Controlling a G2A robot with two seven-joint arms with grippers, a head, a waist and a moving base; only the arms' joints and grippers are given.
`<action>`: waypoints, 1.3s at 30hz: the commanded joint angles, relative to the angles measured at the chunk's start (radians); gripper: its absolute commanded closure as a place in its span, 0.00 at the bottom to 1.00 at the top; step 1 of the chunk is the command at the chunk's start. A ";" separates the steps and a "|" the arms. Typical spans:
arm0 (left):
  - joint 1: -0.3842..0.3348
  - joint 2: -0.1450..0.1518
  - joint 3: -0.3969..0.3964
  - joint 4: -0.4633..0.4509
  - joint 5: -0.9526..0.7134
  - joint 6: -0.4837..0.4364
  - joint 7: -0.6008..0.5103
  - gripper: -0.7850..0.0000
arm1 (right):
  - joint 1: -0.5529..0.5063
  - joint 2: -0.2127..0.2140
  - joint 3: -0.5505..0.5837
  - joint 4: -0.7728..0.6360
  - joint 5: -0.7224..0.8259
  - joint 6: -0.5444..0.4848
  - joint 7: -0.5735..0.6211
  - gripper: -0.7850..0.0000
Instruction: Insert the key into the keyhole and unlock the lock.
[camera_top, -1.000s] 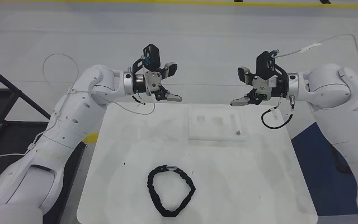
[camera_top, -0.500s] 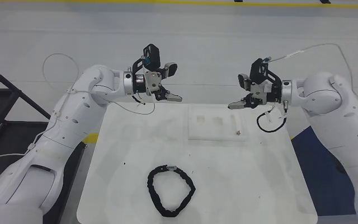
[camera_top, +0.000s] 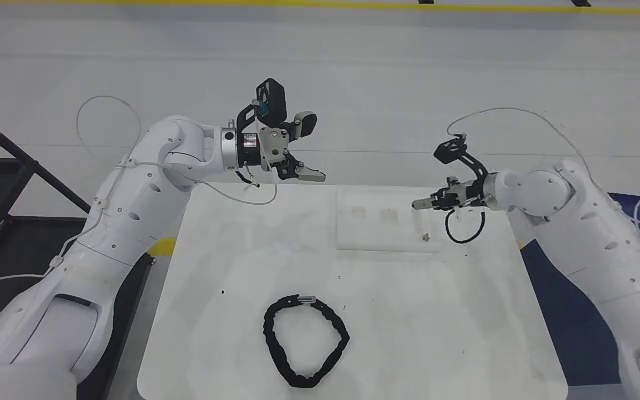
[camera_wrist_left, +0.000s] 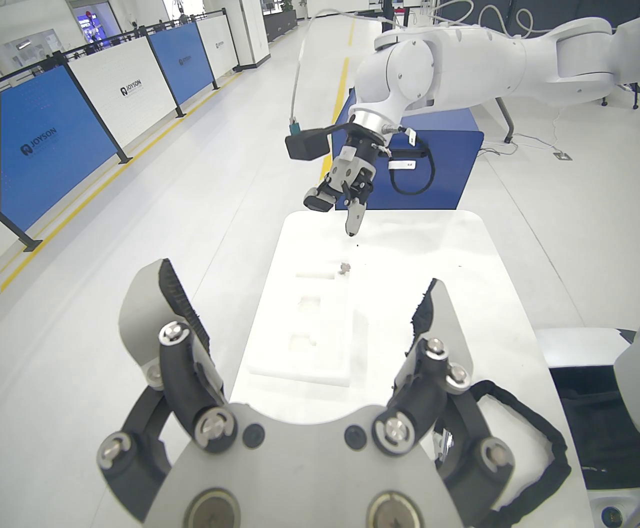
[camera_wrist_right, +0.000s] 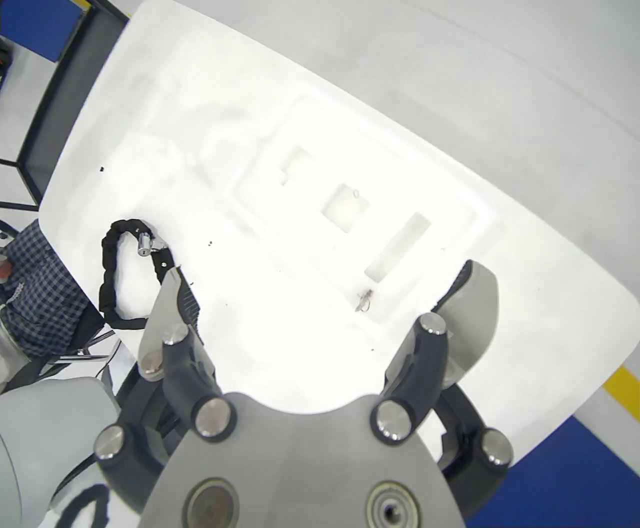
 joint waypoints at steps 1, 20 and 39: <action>0.000 0.000 0.000 0.000 0.000 0.000 0.000 0.00 | 0.001 -0.011 -0.017 0.024 0.015 0.055 0.012 0.00; 0.000 0.000 0.000 0.000 0.000 0.000 0.000 0.00 | 0.023 -0.125 -0.175 0.176 -0.009 0.362 0.044 0.00; 0.000 0.000 0.000 0.000 0.000 0.000 0.000 0.00 | 0.025 -0.140 -0.171 0.222 0.029 0.311 0.038 0.00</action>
